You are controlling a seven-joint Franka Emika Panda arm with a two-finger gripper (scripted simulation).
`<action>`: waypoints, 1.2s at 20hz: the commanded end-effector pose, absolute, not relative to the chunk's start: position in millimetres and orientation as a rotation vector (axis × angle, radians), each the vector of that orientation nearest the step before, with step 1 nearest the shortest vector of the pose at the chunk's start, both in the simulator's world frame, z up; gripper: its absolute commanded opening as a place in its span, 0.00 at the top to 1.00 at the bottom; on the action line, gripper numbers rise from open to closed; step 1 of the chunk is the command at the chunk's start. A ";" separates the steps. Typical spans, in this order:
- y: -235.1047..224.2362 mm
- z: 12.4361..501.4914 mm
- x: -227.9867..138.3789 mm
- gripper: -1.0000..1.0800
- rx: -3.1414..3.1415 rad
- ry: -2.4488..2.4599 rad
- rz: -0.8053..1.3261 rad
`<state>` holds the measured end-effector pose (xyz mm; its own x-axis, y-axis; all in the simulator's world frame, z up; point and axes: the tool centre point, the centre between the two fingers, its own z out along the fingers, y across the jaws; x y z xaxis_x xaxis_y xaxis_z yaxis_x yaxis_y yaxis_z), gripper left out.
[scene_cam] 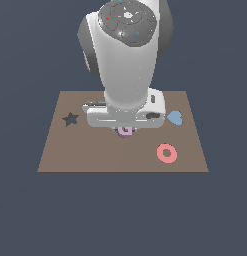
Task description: Insert a designated object into the corresponding slot on a board.
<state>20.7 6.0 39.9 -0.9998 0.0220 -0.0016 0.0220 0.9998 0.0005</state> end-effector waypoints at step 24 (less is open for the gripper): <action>3.9 30.0 16.6 0.04 -0.044 3.140 0.000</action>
